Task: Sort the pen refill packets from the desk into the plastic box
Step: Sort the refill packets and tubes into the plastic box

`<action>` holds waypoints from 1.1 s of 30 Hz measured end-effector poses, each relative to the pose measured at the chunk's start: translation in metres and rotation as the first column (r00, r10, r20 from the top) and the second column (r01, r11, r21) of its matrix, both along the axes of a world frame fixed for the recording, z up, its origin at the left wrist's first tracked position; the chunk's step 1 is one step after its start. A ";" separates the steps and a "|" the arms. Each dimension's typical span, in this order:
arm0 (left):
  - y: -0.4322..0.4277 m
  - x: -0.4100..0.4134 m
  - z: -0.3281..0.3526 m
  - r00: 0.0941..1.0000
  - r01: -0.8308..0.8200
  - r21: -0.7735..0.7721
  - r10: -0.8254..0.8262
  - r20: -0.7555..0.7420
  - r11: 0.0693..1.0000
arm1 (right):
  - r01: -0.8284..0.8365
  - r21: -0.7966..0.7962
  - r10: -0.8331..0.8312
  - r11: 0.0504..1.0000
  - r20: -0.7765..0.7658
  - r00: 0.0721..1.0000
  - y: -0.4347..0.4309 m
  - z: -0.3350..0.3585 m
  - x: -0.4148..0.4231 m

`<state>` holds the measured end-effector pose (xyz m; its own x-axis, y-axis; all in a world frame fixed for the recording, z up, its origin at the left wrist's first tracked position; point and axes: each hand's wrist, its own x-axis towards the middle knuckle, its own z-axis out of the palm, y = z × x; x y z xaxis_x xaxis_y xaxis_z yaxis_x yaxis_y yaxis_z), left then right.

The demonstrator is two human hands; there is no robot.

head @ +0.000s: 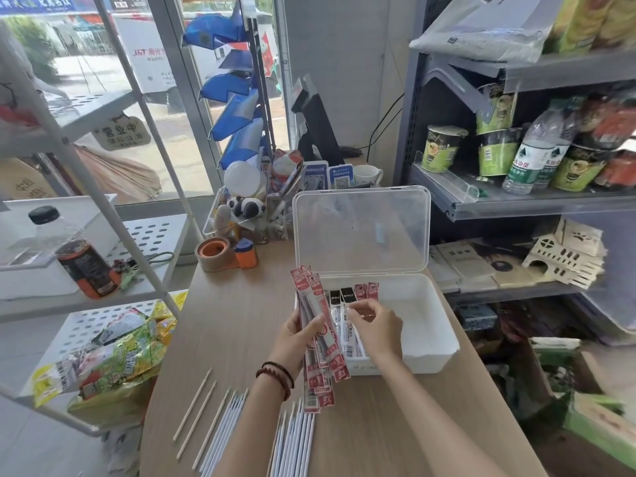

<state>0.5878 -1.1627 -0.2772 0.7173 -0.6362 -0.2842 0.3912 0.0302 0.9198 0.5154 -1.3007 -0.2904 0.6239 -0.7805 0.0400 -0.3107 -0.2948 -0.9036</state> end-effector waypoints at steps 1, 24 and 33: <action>0.000 0.000 0.000 1.000 -0.003 0.003 0.003 -0.007 1.000 | 0.035 0.005 -0.035 0.999 0.006 0.999 -0.003 0.000 -0.002; -0.050 -0.022 0.009 0.998 -0.047 0.082 0.044 0.040 0.996 | -0.320 0.197 0.320 0.927 0.033 0.947 -0.041 0.028 -0.031; -0.055 -0.025 0.001 0.956 -0.090 0.168 0.038 0.291 0.982 | -0.321 0.345 0.297 0.882 0.123 0.947 -0.051 0.008 -0.036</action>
<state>0.5624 -1.2178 -0.2760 0.8224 -0.5443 -0.1657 0.1143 -0.1273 0.9853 0.4789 -1.3513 -0.2824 0.8414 -0.5177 -0.1552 -0.1941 -0.0214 -0.9808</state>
